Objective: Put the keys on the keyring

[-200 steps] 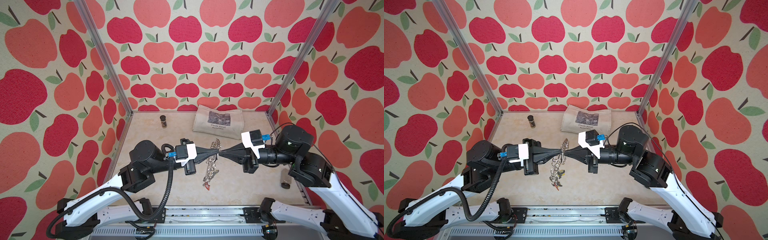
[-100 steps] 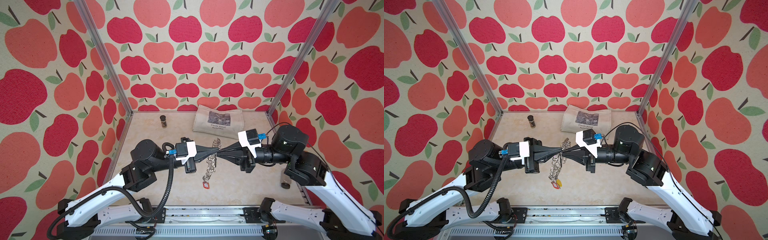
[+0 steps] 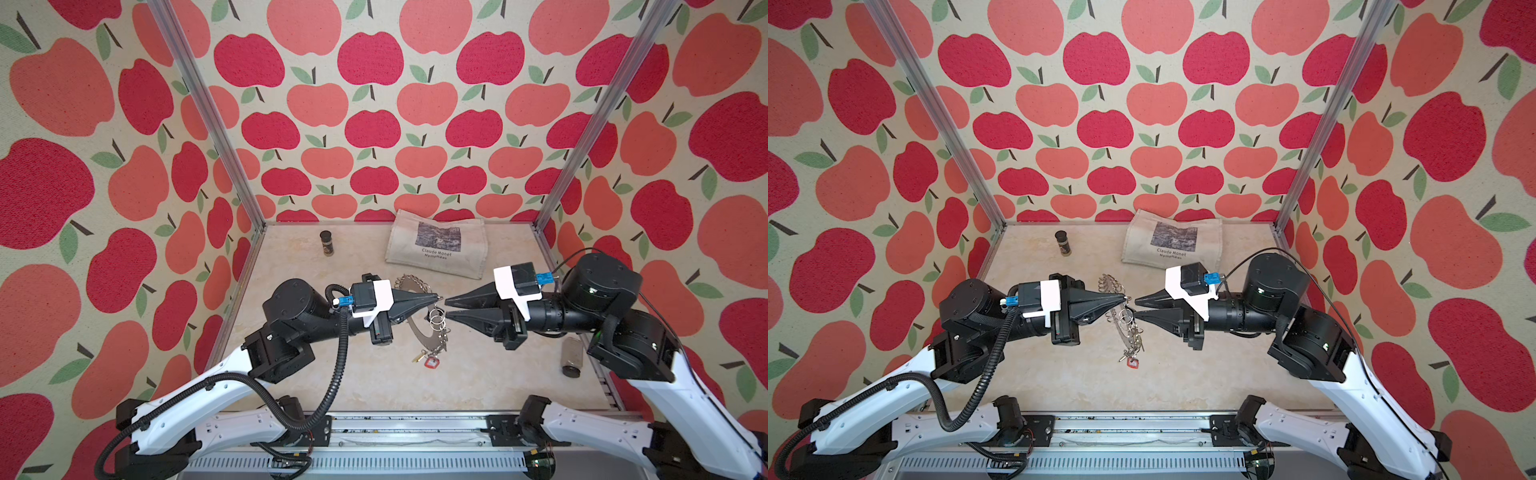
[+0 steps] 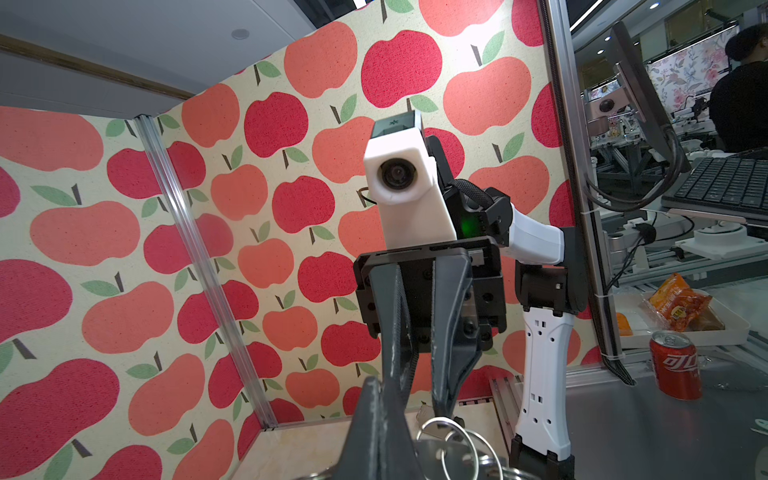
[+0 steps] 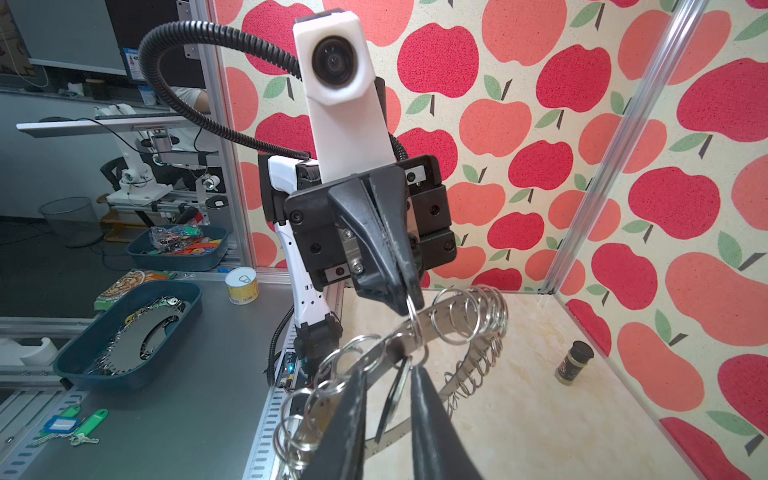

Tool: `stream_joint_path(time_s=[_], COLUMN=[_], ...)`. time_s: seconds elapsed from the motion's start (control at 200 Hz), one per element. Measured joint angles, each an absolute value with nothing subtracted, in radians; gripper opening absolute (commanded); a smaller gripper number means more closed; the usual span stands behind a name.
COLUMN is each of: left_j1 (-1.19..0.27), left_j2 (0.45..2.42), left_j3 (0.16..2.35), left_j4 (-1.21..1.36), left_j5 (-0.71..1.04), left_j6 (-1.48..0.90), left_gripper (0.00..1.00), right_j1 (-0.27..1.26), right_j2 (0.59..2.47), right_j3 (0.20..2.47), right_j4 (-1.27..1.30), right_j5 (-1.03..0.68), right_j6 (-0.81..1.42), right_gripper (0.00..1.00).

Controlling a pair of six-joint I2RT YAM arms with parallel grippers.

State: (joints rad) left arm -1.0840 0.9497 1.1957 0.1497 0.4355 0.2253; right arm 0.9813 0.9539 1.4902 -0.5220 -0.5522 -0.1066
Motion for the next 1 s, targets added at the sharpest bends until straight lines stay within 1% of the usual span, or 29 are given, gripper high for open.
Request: stream_joint_path(time_s=[0.37, 0.64, 0.85, 1.001], left_j1=[-1.084, -1.084, -1.084, -1.084], left_j2=[0.95, 0.95, 0.95, 0.95], left_j3=[1.195, 1.195, 1.195, 1.195], left_j4=[0.158, 0.159, 0.162, 0.162], left_j5=[0.445, 0.448, 0.455, 0.461], left_j6=[0.222, 0.222, 0.215, 0.215], left_gripper=[0.0, 0.0, 0.0, 0.0], right_j1=[0.978, 0.972, 0.972, 0.972], right_j2=[0.977, 0.978, 0.984, 0.984], right_j3=[1.49, 1.49, 1.49, 1.49], right_j4=[-0.476, -0.459, -0.438, -0.434], right_j5=[-0.571, -0.586, -0.594, -0.598], right_j6=[-0.103, -0.097, -0.087, -0.079], right_gripper=[0.19, 0.14, 0.13, 0.08])
